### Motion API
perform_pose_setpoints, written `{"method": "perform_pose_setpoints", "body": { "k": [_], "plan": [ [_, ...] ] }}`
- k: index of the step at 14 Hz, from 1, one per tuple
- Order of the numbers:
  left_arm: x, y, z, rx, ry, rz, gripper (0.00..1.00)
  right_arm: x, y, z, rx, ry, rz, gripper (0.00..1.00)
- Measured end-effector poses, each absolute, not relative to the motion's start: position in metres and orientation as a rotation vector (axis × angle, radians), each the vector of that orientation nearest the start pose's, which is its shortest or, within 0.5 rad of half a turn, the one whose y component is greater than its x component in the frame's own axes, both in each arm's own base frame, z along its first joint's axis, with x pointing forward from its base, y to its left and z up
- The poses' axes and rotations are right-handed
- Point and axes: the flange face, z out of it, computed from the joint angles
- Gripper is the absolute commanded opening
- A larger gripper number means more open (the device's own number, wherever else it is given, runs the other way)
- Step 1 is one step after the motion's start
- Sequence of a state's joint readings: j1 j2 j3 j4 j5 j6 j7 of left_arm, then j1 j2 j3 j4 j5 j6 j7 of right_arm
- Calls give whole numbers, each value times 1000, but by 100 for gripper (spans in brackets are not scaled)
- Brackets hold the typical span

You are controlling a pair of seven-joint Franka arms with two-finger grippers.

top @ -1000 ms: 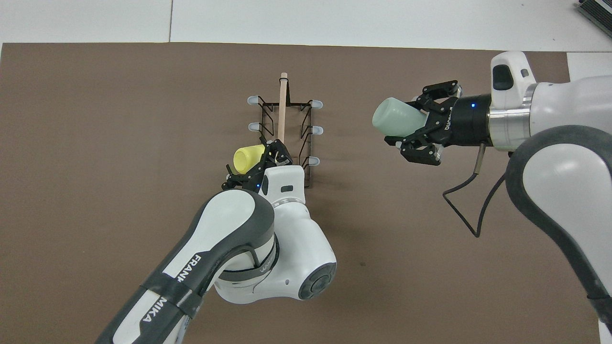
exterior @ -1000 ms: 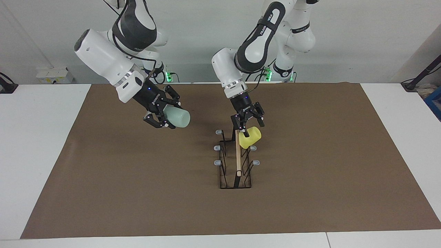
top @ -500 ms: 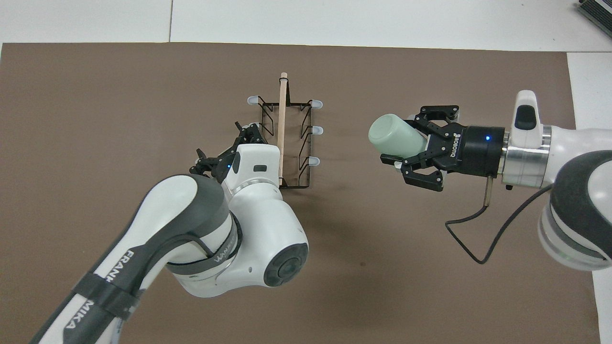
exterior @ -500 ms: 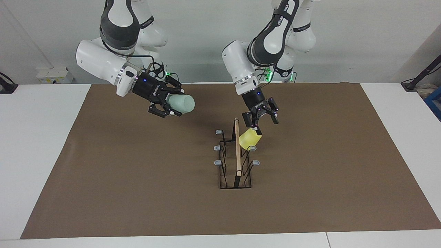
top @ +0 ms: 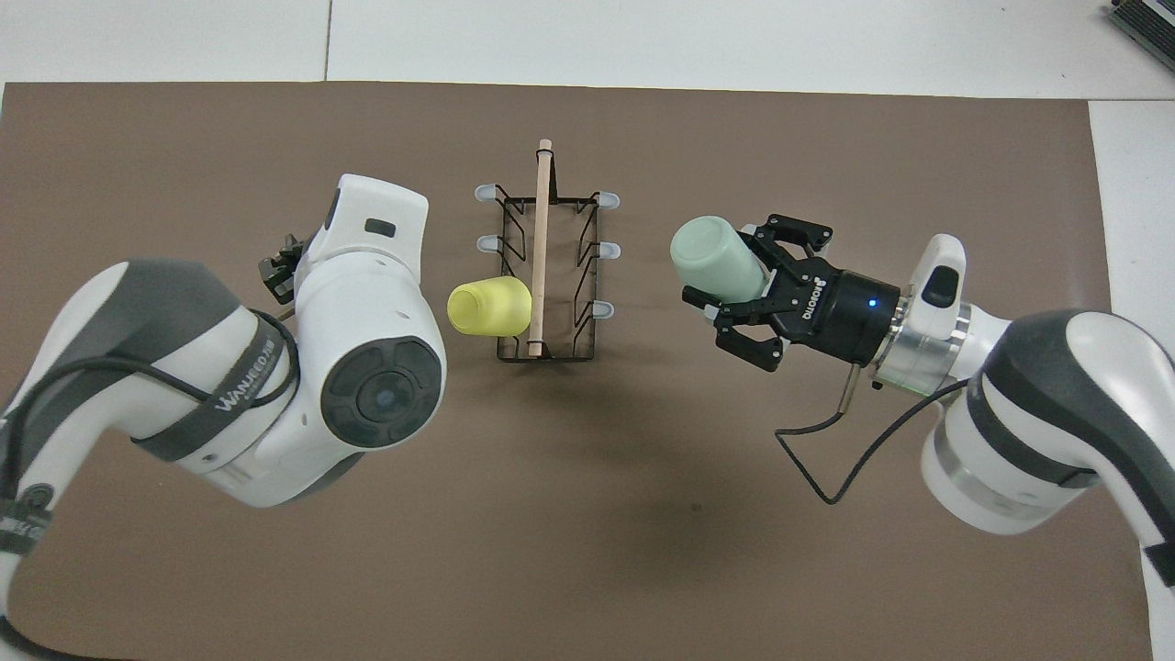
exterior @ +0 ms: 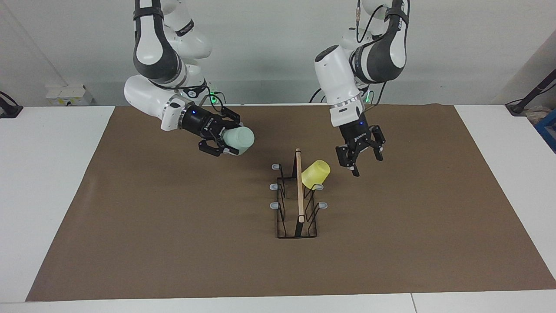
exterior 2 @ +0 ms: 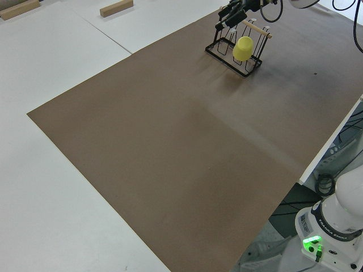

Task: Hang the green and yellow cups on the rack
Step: 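Withdraw the left gripper while the right gripper brings the green cup to the rack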

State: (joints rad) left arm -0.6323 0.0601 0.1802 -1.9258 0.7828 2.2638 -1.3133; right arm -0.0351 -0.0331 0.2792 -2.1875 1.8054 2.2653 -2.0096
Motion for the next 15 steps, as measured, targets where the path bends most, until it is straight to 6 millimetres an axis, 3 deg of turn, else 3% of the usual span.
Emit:
{"method": "perform_pose_setpoints", "body": {
  "k": [3, 8, 10, 12, 15],
  "plan": [
    [574, -203, 518, -2769, -507, -866, 100, 522, 207, 418, -1754, -852, -1372, 0],
    [592, -98, 557, -2930, -352, -721, 100, 541, 217, 386, -1749, -839, -1441, 0],
    [593, -64, 565, -2983, -301, -694, 100, 537, 238, 370, -1758, -782, -1469, 0],
    [592, -41, 566, -3027, -259, -653, 100, 526, 264, 358, -1759, -738, -1480, 0],
    [590, -12, 580, -3102, -135, -556, 100, 524, 272, 334, -1775, -738, -1492, 0]
  ]
}}
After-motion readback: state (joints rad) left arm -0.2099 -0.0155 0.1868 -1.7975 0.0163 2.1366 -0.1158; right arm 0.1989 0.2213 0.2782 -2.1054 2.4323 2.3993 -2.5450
